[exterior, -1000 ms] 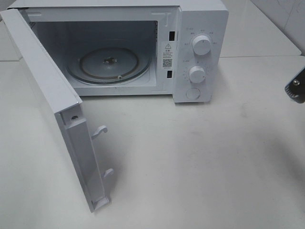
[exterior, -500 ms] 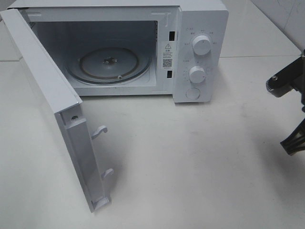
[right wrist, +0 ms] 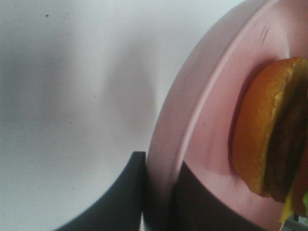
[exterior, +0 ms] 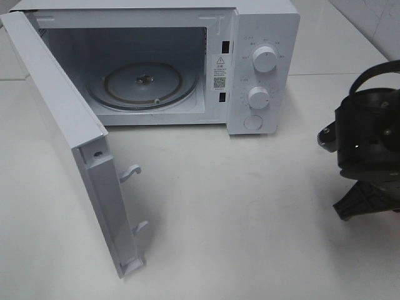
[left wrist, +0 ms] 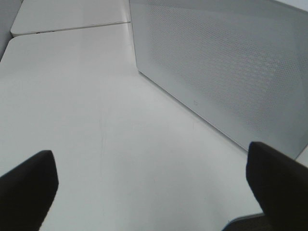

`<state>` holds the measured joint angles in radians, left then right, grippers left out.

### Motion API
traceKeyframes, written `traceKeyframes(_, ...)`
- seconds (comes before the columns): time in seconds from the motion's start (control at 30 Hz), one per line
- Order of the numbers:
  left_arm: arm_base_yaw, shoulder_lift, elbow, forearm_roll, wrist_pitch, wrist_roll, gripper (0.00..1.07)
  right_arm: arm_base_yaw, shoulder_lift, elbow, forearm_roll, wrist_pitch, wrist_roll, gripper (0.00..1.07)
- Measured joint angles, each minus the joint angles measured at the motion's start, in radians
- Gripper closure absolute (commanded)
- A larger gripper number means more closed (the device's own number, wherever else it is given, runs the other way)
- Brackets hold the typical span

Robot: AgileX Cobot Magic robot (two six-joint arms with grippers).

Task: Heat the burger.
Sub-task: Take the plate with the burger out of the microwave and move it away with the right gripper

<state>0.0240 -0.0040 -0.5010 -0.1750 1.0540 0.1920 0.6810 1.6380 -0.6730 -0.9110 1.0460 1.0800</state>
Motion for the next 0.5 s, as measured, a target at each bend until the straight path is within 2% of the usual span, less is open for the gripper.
traceKeyframes(0.07,0.0,0.0,0.0,0.0,0.0,0.0,0.06,0.0,0.062,0.0,-0.022,-0.031,0.049,1.01)
traceKeyframes(0.5,0.0,0.0,0.0,0.0,0.0,0.0,0.06,0.0,0.203,-0.001,-0.085,-0.088,0.199,0.99)
